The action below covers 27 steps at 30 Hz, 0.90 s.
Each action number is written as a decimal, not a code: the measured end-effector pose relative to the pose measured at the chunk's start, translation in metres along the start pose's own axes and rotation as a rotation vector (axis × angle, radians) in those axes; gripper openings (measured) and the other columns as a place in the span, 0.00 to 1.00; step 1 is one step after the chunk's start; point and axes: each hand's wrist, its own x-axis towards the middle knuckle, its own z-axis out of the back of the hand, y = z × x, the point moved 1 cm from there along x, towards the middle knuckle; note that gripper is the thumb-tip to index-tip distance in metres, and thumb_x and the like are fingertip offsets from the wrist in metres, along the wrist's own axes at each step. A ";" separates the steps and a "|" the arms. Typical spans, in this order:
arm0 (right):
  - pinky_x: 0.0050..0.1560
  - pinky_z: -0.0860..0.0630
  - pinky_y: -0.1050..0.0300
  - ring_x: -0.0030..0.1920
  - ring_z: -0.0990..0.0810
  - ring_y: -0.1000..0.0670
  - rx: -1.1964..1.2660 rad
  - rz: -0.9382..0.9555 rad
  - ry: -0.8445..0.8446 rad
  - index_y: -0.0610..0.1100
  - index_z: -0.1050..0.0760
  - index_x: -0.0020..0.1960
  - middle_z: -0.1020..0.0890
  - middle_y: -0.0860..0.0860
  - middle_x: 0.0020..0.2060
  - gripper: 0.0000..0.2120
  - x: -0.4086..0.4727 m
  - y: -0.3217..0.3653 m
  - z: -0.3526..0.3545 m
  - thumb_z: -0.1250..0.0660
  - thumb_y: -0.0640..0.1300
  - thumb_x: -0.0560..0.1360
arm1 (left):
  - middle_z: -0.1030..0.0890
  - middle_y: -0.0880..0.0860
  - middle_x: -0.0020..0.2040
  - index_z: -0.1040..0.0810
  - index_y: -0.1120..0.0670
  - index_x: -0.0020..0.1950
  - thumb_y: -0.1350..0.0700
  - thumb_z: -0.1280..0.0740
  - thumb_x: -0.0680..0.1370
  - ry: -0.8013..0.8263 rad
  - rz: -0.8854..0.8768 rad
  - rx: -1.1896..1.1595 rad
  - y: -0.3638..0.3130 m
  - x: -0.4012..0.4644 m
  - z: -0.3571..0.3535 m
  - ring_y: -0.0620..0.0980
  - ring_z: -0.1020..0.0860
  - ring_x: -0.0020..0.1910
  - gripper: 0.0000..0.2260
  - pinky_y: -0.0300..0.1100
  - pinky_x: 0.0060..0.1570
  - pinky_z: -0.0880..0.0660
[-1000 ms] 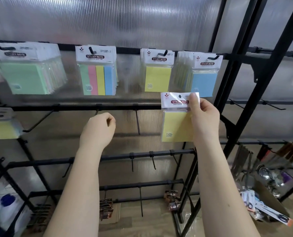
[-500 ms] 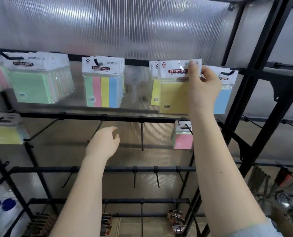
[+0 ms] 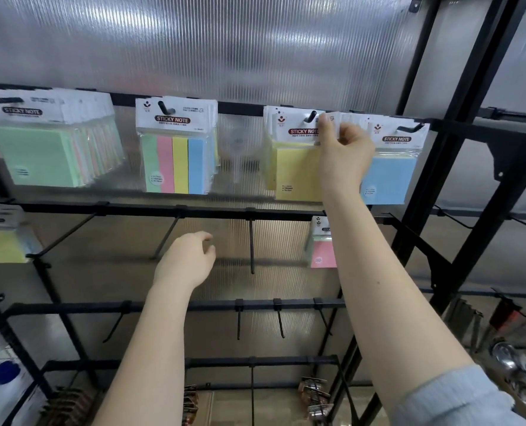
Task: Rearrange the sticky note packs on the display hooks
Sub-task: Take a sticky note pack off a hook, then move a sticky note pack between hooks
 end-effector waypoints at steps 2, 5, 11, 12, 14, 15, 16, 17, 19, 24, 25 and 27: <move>0.30 0.40 0.65 0.26 0.38 0.58 -0.013 0.018 0.001 0.49 0.34 0.28 0.34 0.57 0.23 0.19 0.003 -0.001 0.001 0.32 0.49 0.75 | 0.26 0.53 0.66 0.29 0.50 0.68 0.54 0.41 0.80 -0.011 -0.007 -0.007 -0.002 0.001 0.000 0.53 0.26 0.59 0.16 0.39 0.44 0.31; 0.36 0.31 0.69 0.31 0.28 0.62 -0.040 0.064 -0.033 0.51 0.26 0.35 0.24 0.60 0.29 0.10 0.003 -0.004 0.011 0.30 0.49 0.74 | 0.26 0.52 0.65 0.28 0.50 0.67 0.54 0.41 0.80 -0.048 -0.037 -0.038 -0.007 0.005 0.001 0.53 0.25 0.58 0.15 0.41 0.44 0.30; 0.41 0.28 0.70 0.36 0.24 0.64 -0.186 0.175 -0.009 0.51 0.23 0.40 0.21 0.61 0.33 0.06 -0.017 -0.032 0.055 0.32 0.49 0.75 | 0.24 0.51 0.64 0.27 0.50 0.66 0.53 0.41 0.80 -0.038 -0.088 -0.046 -0.022 0.012 -0.006 0.51 0.24 0.55 0.14 0.41 0.42 0.31; 0.40 0.29 0.71 0.35 0.24 0.64 -0.217 0.173 -0.004 0.51 0.23 0.40 0.21 0.61 0.33 0.07 -0.020 -0.039 0.063 0.32 0.50 0.75 | 0.24 0.52 0.64 0.27 0.50 0.66 0.53 0.41 0.80 -0.028 -0.096 -0.044 -0.024 0.012 -0.008 0.51 0.25 0.55 0.15 0.40 0.42 0.31; 0.37 0.32 0.74 0.34 0.25 0.65 -0.281 0.154 -0.004 0.51 0.23 0.39 0.21 0.60 0.31 0.09 -0.025 -0.054 0.080 0.33 0.53 0.76 | 0.24 0.52 0.63 0.27 0.51 0.66 0.53 0.41 0.80 -0.011 -0.108 -0.047 -0.027 0.014 -0.013 0.49 0.25 0.51 0.15 0.38 0.38 0.32; 0.36 0.33 0.75 0.33 0.25 0.65 -0.307 0.135 -0.003 0.51 0.24 0.39 0.21 0.59 0.31 0.10 -0.028 -0.062 0.088 0.34 0.53 0.76 | 0.23 0.52 0.62 0.26 0.50 0.66 0.53 0.41 0.80 -0.004 -0.116 -0.051 -0.029 0.015 -0.015 0.46 0.27 0.47 0.14 0.36 0.34 0.34; 0.35 0.33 0.75 0.33 0.24 0.65 -0.327 0.108 -0.007 0.51 0.24 0.38 0.21 0.59 0.31 0.10 -0.030 -0.071 0.095 0.34 0.53 0.76 | 0.23 0.51 0.61 0.26 0.50 0.65 0.53 0.41 0.80 0.004 -0.123 -0.053 -0.031 0.016 -0.017 0.45 0.29 0.44 0.14 0.35 0.31 0.36; 0.35 0.33 0.75 0.33 0.24 0.65 -0.339 0.075 -0.016 0.51 0.24 0.37 0.21 0.58 0.30 0.11 -0.031 -0.079 0.102 0.35 0.53 0.77 | 0.23 0.51 0.60 0.25 0.49 0.64 0.53 0.41 0.80 0.010 -0.125 -0.052 -0.033 0.017 -0.019 0.43 0.29 0.42 0.13 0.35 0.30 0.36; 0.37 0.31 0.72 0.35 0.22 0.63 -0.332 -0.019 -0.069 0.52 0.24 0.36 0.19 0.57 0.30 0.13 -0.031 -0.097 0.112 0.37 0.54 0.78 | 0.22 0.50 0.58 0.25 0.48 0.62 0.53 0.41 0.80 0.020 -0.124 -0.050 -0.038 0.019 -0.024 0.43 0.28 0.38 0.12 0.36 0.29 0.35; 0.44 0.24 0.53 0.45 0.18 0.43 -0.364 -0.300 -0.042 0.42 0.21 0.41 0.16 0.44 0.40 0.13 -0.017 -0.146 0.121 0.39 0.48 0.78 | 0.22 0.49 0.57 0.25 0.48 0.62 0.52 0.41 0.80 0.054 -0.152 -0.043 -0.050 0.024 -0.034 0.42 0.27 0.36 0.12 0.37 0.28 0.34; 0.44 0.23 0.52 0.47 0.18 0.40 -0.362 -0.355 -0.002 0.40 0.21 0.41 0.17 0.41 0.41 0.12 -0.013 -0.155 0.120 0.39 0.44 0.78 | 0.22 0.49 0.56 0.25 0.48 0.62 0.52 0.42 0.80 0.063 -0.156 -0.038 -0.053 0.026 -0.036 0.42 0.27 0.35 0.13 0.37 0.28 0.34; 0.43 0.23 0.53 0.44 0.18 0.41 -0.375 -0.445 0.074 0.39 0.21 0.40 0.17 0.41 0.40 0.11 -0.006 -0.170 0.118 0.40 0.39 0.76 | 0.23 0.49 0.54 0.24 0.49 0.61 0.52 0.42 0.80 0.087 -0.155 -0.030 -0.058 0.028 -0.039 0.45 0.26 0.36 0.12 0.39 0.30 0.32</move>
